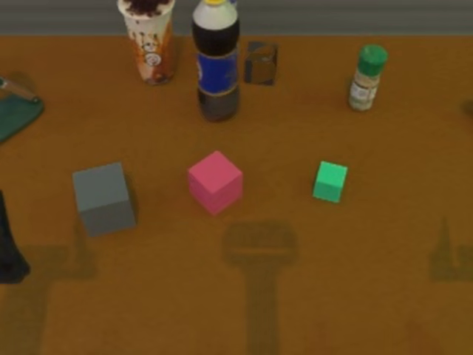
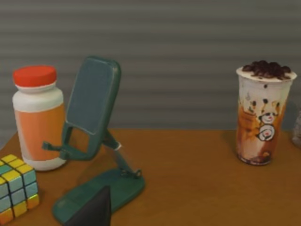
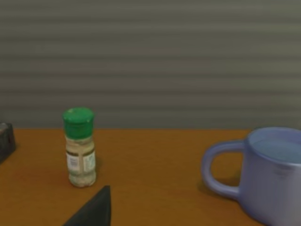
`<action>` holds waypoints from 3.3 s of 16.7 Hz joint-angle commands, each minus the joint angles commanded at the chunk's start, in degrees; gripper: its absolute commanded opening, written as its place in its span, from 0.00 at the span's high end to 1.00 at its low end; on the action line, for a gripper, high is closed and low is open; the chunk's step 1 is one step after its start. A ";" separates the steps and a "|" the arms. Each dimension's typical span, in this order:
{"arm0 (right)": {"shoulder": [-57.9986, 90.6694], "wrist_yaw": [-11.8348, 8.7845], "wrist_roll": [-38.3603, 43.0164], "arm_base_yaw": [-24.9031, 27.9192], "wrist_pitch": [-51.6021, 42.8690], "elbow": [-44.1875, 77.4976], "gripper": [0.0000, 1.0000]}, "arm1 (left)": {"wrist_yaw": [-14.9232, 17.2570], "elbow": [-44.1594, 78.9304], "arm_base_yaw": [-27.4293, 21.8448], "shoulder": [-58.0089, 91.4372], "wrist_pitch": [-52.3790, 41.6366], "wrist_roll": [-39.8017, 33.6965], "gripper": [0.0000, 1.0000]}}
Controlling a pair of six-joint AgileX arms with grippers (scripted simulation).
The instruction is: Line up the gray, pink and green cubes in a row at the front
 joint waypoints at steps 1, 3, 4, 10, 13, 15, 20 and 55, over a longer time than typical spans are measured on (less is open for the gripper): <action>0.00 0.00 0.00 0.00 0.00 0.00 0.00 | 0.00 0.00 0.00 0.00 0.00 0.00 0.00; 0.56 -0.03 -0.25 0.18 -0.36 0.57 0.00 | 0.00 0.00 0.00 0.00 0.00 0.00 0.00; 1.73 -0.08 -0.76 0.52 -1.12 1.73 0.00 | 0.00 0.00 0.00 0.00 0.00 0.00 0.00; 21.34 -0.15 -8.41 4.90 -12.94 20.94 0.00 | 0.00 0.00 0.00 0.00 0.00 0.00 0.00; 38.68 0.00 -14.34 8.06 -22.46 36.22 0.00 | 0.00 0.00 0.00 0.00 0.00 0.00 0.00; 52.23 0.10 -18.65 10.35 -29.51 47.21 0.00 | 0.00 0.00 0.00 0.00 0.00 0.00 0.00; 88.02 0.25 -29.46 16.22 -47.40 74.42 0.00 | 0.00 0.00 0.00 0.00 0.00 0.00 0.00; 140.54 0.33 -45.78 25.44 -55.40 105.94 0.23 | 0.00 0.00 0.00 0.00 0.00 0.00 0.00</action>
